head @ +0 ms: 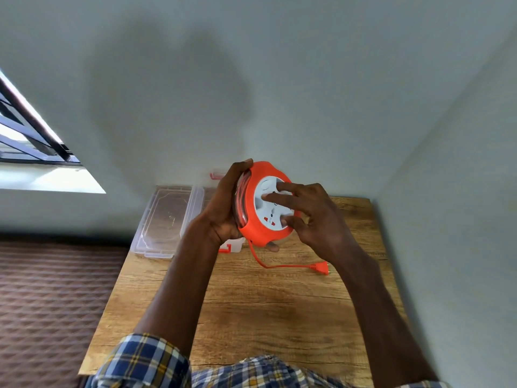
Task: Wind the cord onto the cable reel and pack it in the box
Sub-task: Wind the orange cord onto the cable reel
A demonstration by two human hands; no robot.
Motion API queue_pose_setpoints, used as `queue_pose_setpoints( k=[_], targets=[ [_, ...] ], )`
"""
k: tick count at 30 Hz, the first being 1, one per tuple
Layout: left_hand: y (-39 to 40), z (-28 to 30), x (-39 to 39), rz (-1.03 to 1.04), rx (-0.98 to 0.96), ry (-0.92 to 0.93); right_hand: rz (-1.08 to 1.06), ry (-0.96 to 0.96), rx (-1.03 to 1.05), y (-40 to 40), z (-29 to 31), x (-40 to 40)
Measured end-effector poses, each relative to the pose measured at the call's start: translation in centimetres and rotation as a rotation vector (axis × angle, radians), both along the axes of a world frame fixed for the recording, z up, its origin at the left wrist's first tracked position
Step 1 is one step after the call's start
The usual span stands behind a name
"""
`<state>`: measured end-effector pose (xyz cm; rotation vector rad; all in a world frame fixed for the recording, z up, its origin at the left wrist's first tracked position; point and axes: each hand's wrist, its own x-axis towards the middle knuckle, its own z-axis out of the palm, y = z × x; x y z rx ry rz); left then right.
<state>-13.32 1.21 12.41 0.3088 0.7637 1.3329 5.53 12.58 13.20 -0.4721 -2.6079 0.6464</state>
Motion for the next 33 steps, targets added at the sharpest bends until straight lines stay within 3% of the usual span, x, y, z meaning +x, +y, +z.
queue_pose_setpoints(
  k=[6,11,21,27,29,33],
  targets=[
    [0.1,0.5,0.2,0.024,-0.013,0.015,0.012,0.101,0.049,0.2,-0.1,-0.1],
    [0.4,1.2,0.3,-0.002,0.019,0.062,-0.338,0.087,-0.085,-0.8,0.1,-0.2],
    [0.8,1.4,1.2,0.062,-0.016,0.095,-0.53,0.128,-0.095,-3.1,0.2,-1.6],
    [0.7,1.1,1.4,0.08,-0.028,0.124,-0.448,0.192,-0.058,-3.5,0.3,-1.8],
    [0.6,1.0,1.1,0.056,-0.02,0.112,-0.338,0.232,-0.046,-2.7,0.3,-1.2],
    [0.4,0.7,0.7,0.046,-0.031,0.086,-0.062,0.129,0.006,-1.1,-0.3,-0.2]
  ],
)
